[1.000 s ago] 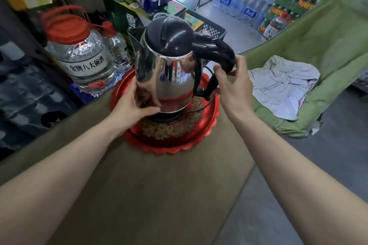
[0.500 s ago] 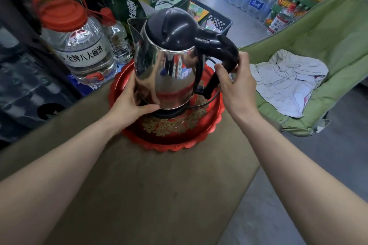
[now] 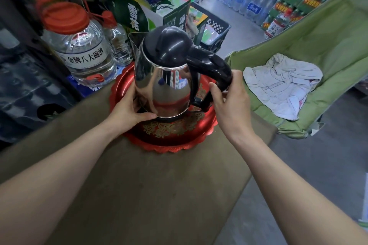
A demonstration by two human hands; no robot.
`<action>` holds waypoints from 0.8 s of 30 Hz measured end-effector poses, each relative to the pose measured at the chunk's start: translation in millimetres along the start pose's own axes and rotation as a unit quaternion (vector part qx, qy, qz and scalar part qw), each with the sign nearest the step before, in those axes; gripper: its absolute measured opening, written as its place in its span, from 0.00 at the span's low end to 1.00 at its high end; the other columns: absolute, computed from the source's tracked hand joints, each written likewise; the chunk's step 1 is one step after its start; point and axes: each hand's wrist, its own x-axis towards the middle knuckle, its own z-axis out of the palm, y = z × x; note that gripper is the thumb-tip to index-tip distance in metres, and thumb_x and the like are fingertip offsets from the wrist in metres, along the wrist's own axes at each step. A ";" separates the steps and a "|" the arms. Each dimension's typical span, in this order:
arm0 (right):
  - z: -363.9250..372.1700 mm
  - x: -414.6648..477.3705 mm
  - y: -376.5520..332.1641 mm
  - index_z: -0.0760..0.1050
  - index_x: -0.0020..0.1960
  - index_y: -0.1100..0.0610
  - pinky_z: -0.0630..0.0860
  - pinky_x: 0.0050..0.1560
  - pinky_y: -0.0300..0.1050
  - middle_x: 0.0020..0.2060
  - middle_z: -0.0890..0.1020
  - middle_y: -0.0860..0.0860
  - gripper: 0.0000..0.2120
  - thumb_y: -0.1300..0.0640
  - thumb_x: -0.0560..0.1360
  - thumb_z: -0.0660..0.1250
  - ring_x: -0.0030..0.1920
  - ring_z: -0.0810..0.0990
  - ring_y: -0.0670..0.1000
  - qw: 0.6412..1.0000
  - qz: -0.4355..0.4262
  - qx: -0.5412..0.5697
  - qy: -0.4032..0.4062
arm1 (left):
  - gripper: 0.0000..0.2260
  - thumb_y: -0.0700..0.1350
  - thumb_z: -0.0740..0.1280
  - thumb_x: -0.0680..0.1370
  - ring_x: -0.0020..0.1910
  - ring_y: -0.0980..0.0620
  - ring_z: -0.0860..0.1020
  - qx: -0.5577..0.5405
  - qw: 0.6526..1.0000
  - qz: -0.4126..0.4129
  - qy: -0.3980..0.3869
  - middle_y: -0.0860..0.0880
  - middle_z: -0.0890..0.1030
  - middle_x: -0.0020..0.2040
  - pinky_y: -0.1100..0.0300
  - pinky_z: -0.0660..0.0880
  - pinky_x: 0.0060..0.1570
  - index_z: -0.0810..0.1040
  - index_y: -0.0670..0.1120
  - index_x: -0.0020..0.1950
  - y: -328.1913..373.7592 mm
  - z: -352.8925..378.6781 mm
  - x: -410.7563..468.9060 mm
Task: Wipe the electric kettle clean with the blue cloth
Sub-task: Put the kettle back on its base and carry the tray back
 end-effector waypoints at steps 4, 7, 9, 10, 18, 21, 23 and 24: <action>-0.8 7.7 -0.9 0.68 0.58 0.56 0.76 0.47 0.55 0.46 0.79 0.52 0.12 0.52 0.79 0.66 0.46 0.79 0.57 1.000 -0.005 -0.013 -0.002 | 0.48 0.37 0.78 0.67 0.68 0.62 0.69 0.031 0.999 -0.014 0.015 0.57 0.70 0.70 0.70 0.66 0.66 0.53 0.51 0.79 -3.8 0.3 0.5; -0.3 19.8 -0.6 0.66 0.57 0.56 0.76 0.48 0.55 0.46 0.80 0.51 0.13 0.51 0.79 0.66 0.46 0.81 0.59 0.999 0.009 -0.017 -0.025 | 0.50 0.45 0.80 0.66 0.69 0.58 0.68 0.082 0.996 -0.016 0.044 0.60 0.70 0.68 0.60 0.65 0.69 0.53 0.53 0.79 -8.3 3.8 -1.4; 0.0 24.6 0.1 0.65 0.57 0.54 0.76 0.47 0.53 0.46 0.80 0.50 0.13 0.51 0.79 0.66 0.46 0.81 0.58 0.999 0.015 -0.017 -0.035 | 0.50 0.47 0.79 0.66 0.67 0.58 0.67 0.103 0.993 -0.017 0.062 0.59 0.69 0.68 0.60 0.65 0.68 0.51 0.55 0.80 -9.1 8.1 -3.6; 0.1 25.4 0.2 0.65 0.57 0.54 0.76 0.47 0.53 0.47 0.80 0.50 0.13 0.51 0.79 0.66 0.47 0.81 0.58 0.999 0.020 -0.017 -0.038 | 0.50 0.47 0.79 0.67 0.67 0.58 0.68 0.102 0.992 -0.016 0.067 0.58 0.70 0.70 0.60 0.65 0.68 0.50 0.55 0.80 -9.6 9.9 -4.3; -12.6 25.4 21.3 0.66 0.65 0.51 0.79 0.53 0.49 0.50 0.78 0.47 0.24 0.58 0.74 0.72 0.51 0.81 0.48 0.982 0.142 0.052 -0.113 | 0.38 0.37 0.73 0.73 0.62 0.56 0.76 0.118 0.981 -0.014 0.155 0.47 0.74 0.69 0.62 0.73 0.61 0.60 0.49 0.79 -4.4 16.9 -28.7; -21.9 34.0 43.0 0.65 0.70 0.53 0.77 0.56 0.49 0.55 0.76 0.51 0.26 0.63 0.74 0.67 0.54 0.78 0.50 0.975 0.197 0.043 -0.092 | 0.29 0.37 0.71 0.75 0.55 0.54 0.78 0.174 0.946 -0.001 0.273 0.47 0.73 0.66 0.57 0.76 0.60 0.68 0.47 0.74 -6.5 13.6 -43.3; -25.9 45.6 55.3 0.65 0.72 0.56 0.72 0.53 0.46 0.56 0.76 0.52 0.25 0.60 0.76 0.66 0.51 0.76 0.50 0.970 0.226 -0.005 -0.084 | 0.30 0.43 0.72 0.75 0.57 0.48 0.78 0.179 0.929 -0.066 0.316 0.44 0.69 0.68 0.50 0.75 0.63 0.65 0.48 0.74 -12.7 7.3 -41.6; -25.3 52.4 60.4 0.64 0.73 0.58 0.70 0.52 0.45 0.54 0.76 0.52 0.25 0.57 0.77 0.66 0.50 0.76 0.50 0.966 0.242 -0.019 -0.090 | 0.31 0.48 0.72 0.74 0.60 0.44 0.78 0.181 0.923 -0.108 0.321 0.43 0.69 0.68 0.46 0.73 0.64 0.63 0.48 0.75 -16.4 3.9 -37.6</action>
